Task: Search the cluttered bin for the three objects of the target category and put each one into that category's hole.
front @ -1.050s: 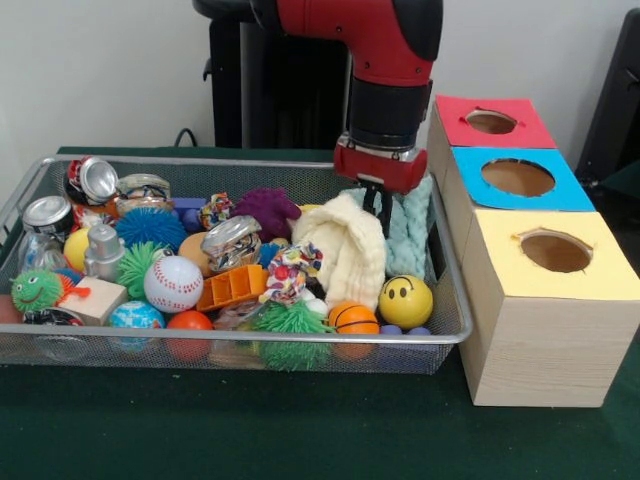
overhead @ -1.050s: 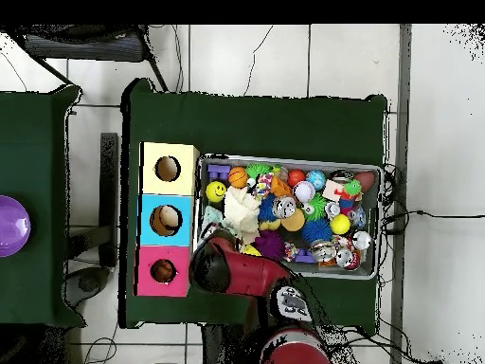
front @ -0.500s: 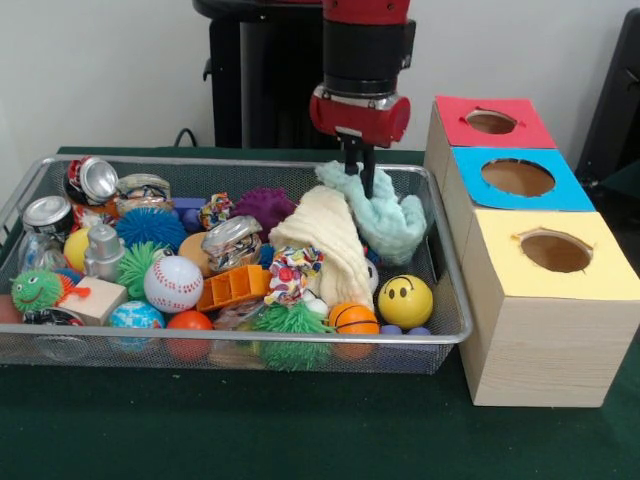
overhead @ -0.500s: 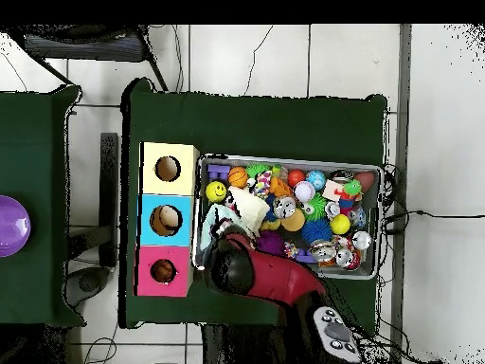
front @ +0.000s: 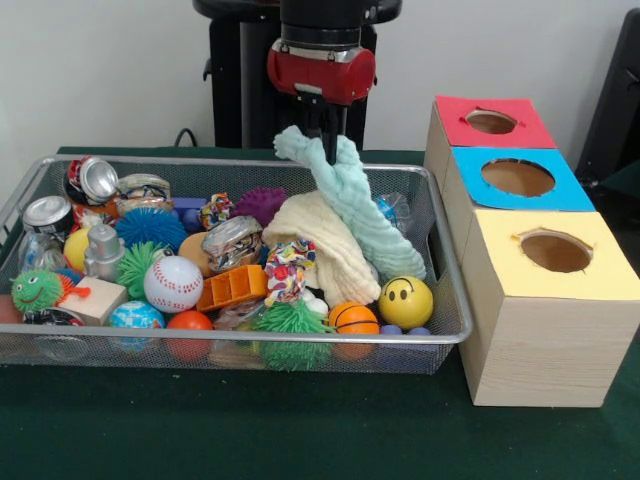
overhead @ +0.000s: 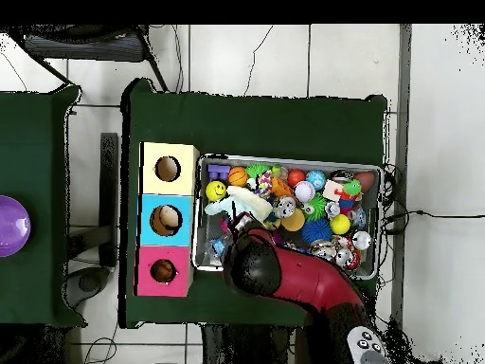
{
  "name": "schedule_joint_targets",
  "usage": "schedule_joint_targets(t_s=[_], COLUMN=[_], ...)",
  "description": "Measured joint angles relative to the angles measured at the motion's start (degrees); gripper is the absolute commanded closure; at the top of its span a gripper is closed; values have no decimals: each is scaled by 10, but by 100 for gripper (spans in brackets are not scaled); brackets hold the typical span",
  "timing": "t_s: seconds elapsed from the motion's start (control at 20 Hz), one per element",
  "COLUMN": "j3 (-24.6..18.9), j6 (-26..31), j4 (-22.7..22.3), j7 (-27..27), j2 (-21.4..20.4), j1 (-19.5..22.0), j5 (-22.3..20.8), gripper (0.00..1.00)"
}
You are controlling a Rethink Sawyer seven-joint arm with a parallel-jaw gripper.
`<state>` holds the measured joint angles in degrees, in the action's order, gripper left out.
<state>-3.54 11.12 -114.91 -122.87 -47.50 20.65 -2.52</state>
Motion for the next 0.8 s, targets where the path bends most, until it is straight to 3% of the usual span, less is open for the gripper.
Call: schedule_joint_targets(t_s=[0.5, 0.8], j3=[15, 29], j6=[60, 133], j4=[35, 57], j7=[0, 0], j2=[-18, -38], j1=[-14, -22], j5=[-49, -86], gripper=[100, 100])
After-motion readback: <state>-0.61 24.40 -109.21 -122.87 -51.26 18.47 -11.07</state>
